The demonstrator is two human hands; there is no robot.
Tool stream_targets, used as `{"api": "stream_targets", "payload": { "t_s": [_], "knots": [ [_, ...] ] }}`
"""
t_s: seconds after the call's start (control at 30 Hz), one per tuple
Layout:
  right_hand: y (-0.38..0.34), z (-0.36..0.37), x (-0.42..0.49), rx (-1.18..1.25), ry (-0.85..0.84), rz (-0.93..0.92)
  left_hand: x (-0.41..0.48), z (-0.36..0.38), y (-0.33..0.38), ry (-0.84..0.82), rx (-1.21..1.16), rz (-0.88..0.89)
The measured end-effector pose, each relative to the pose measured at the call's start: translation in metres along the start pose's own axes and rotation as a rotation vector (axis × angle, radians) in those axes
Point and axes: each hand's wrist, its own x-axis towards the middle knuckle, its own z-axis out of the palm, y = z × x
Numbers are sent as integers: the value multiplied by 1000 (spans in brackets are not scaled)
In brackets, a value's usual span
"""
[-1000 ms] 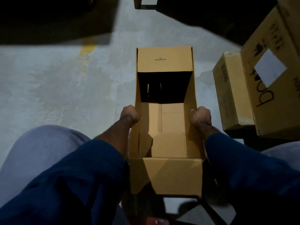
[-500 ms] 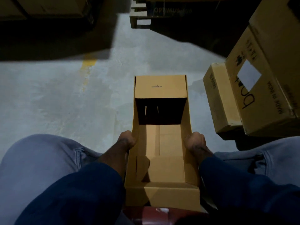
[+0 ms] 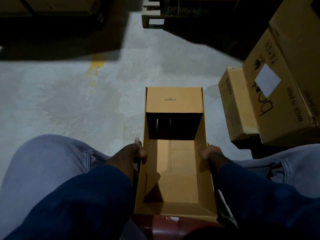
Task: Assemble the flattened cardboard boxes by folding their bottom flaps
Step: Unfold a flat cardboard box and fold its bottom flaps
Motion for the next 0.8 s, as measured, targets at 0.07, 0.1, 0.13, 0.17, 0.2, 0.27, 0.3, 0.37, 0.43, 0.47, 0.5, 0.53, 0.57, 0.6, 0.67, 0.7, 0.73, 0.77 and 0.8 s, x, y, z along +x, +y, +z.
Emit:
{"api": "stream_targets", "payload": {
  "t_s": [0.07, 0.1, 0.13, 0.17, 0.2, 0.27, 0.3, 0.37, 0.43, 0.47, 0.5, 0.53, 0.57, 0.6, 0.67, 0.7, 0.73, 0.77, 0.8],
  "knots": [
    [-1, -3, -2, 56, -34, 20, -14, 0, 3, -21, 8, -45],
    [-1, -4, -2, 73, -39, 37, -16, -1, 5, -20, 23, -55],
    [-2, -4, -4, 84, -37, 39, -16, -3, 7, -4, 50, -63],
    [-4, -4, -4, 105, -39, 39, -16, -7, 9, 7, 80, -68],
    [-5, -4, -3, 127, -32, 36, -16, -10, 13, 12, 115, -55],
    [-10, -7, -5, 131, -10, 68, -10, -19, 24, 74, 102, -9],
    [-14, -12, -6, 126, 13, 80, -10, -24, 30, 162, 97, 3],
    [-29, -30, -13, 140, 89, 73, -15, -38, 46, 406, 154, 39],
    [-51, -54, -23, 117, 206, 18, -26, -53, 65, 598, 194, 131],
    [-64, -65, -28, 75, 283, -17, -29, -60, 75, 665, 213, 198],
    [-78, -74, -31, 40, 352, -67, -32, -65, 84, 708, 232, 265],
    [-92, -81, -35, 27, 411, -142, -33, -67, 93, 716, 254, 328],
    [-106, -86, -37, 29, 453, -233, -34, -69, 101, 702, 287, 387],
    [-120, -89, -40, 34, 470, -326, -32, -69, 108, 664, 318, 432],
    [-139, -90, -45, 13, 425, -471, -26, -65, 119, 546, 359, 506],
    [-146, -87, -46, -14, 361, -507, -22, -62, 121, 472, 374, 530],
    [-150, -83, -45, -52, 290, -523, -16, -57, 122, 397, 391, 537],
    [-152, -77, -43, -93, 222, -524, -9, -51, 121, 330, 401, 532],
    [-152, -69, -40, -123, 163, -516, -3, -46, 118, 285, 396, 529]
  ]
}}
